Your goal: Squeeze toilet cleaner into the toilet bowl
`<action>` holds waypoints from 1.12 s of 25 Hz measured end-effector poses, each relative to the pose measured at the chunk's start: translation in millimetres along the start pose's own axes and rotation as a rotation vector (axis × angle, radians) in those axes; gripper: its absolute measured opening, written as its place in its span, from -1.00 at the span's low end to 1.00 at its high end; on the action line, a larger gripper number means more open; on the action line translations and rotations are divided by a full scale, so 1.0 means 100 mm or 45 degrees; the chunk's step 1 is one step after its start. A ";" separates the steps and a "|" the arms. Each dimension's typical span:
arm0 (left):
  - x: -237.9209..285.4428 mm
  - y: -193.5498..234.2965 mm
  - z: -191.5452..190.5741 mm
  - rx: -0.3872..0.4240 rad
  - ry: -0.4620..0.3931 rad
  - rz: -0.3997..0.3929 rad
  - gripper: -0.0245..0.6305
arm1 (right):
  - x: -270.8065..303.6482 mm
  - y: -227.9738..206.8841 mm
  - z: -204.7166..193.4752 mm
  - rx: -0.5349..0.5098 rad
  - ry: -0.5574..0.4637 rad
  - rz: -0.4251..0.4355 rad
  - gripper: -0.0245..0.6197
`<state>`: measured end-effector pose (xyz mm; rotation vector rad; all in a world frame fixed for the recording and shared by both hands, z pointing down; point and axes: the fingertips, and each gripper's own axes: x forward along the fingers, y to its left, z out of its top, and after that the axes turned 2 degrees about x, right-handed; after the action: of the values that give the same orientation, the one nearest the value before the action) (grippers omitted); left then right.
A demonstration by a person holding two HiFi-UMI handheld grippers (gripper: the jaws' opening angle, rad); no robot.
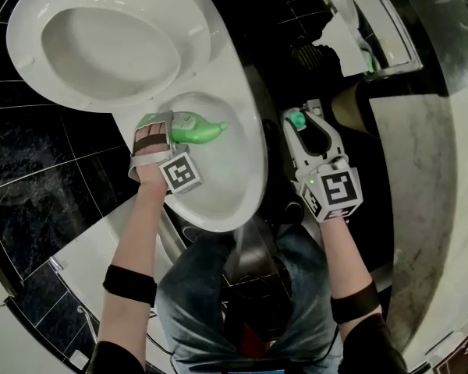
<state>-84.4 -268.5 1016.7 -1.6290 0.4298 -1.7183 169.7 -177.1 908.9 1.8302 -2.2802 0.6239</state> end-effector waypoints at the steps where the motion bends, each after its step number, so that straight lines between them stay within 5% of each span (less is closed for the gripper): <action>1: 0.02 0.01 -0.01 -0.003 0.005 -0.004 -0.36 | 0.00 0.00 0.00 0.000 0.001 0.000 -0.49; 6: 0.16 0.01 -0.17 0.042 0.068 -0.002 -0.36 | 0.01 -0.03 -0.02 0.000 0.003 0.001 -0.49; 28: 0.24 -0.05 -1.18 -0.136 0.353 -0.070 -0.36 | 0.17 0.14 -0.03 -0.005 0.017 0.057 -0.49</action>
<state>-198.1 -309.1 1019.8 -1.4911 0.6229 -2.0026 151.4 -188.5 914.5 1.7723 -2.3181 0.6366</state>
